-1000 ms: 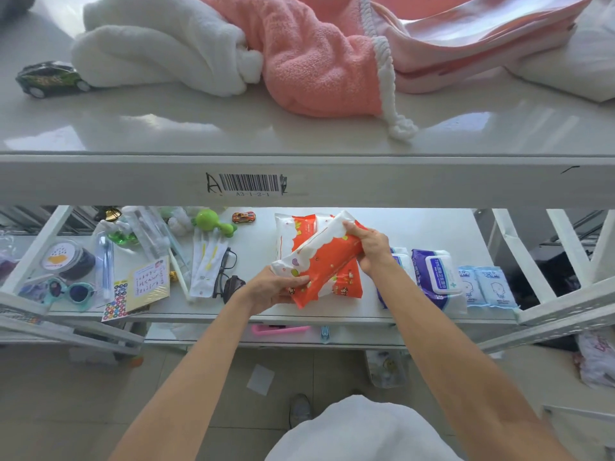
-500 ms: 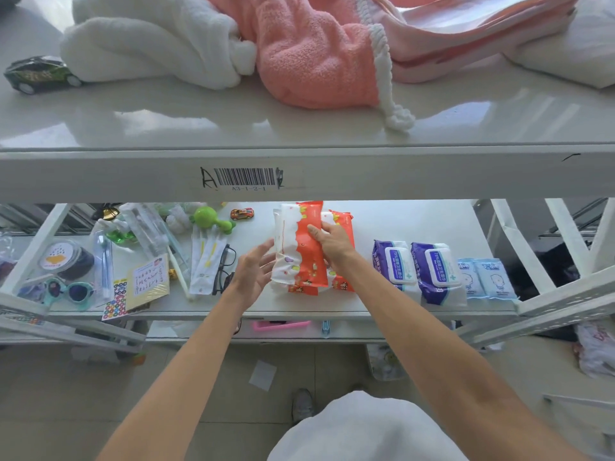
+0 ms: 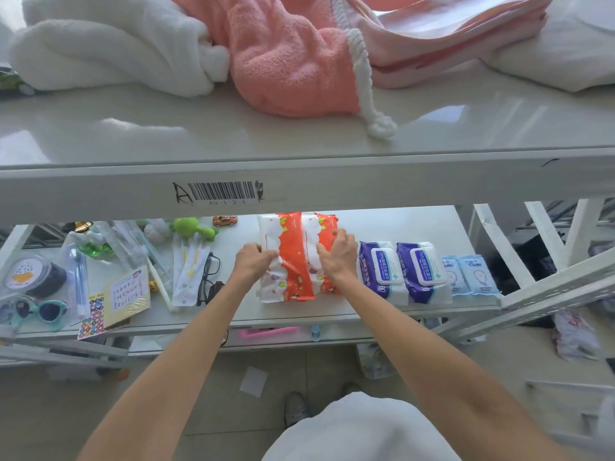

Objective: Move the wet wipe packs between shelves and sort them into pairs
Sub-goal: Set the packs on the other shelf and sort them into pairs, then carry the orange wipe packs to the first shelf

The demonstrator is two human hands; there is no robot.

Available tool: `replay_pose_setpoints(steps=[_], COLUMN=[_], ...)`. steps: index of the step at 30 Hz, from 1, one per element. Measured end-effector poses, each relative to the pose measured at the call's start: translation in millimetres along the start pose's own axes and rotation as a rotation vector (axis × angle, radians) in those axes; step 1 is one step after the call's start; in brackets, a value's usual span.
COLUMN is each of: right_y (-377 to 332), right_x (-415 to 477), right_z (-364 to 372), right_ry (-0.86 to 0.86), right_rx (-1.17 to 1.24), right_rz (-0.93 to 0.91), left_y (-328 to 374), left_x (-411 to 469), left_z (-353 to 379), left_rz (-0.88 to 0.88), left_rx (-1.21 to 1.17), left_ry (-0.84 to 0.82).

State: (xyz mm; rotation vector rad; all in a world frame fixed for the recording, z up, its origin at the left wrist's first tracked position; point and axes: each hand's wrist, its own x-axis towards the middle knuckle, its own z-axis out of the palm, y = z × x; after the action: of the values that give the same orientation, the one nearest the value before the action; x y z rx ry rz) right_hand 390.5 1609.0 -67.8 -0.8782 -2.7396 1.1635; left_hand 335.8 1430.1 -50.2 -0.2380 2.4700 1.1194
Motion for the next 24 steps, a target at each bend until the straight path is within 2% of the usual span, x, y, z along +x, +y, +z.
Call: replay_pose_setpoints(steps=[3,6,8,11,16,21,24], right_y=[13.6,29.7,79.3,112.1,42.6,28.1,31.1], right_x=[6.9,24.6,63.5,93.1,39.6,9.9,6.9], right_z=[-6.7,-2.7,32.4,60.0,2.8,-22.3,-27.1], right_ry=[-0.009,-0.207,-0.295,-0.337,-0.481,-0.650,-0.740], right_rx=[0.014,0.230,0.381,0.520,0.716,0.791,0.796], right_rz=[0.168,0.410,0.473,0.521,0.552,0.521,0.458], left_y=[-5.5,-11.5,-9.5,-5.6,-8.9,-20.4,-18.8], left_x=[10.3,19.5,21.2,23.7,21.6,-4.0,-27.8], left_z=[4.9,9.5,13.2,24.5,24.1,16.9,16.6], left_rz=[-0.076,-0.170,-0.185,-0.184,-0.216,-0.202,-0.162], left_rx=[-0.015,-0.205,-0.274,-0.355,-0.478,-0.702,-0.772], left_ry=[-0.006,-0.136,-0.168,-0.138,-0.203,-0.368,-0.365])
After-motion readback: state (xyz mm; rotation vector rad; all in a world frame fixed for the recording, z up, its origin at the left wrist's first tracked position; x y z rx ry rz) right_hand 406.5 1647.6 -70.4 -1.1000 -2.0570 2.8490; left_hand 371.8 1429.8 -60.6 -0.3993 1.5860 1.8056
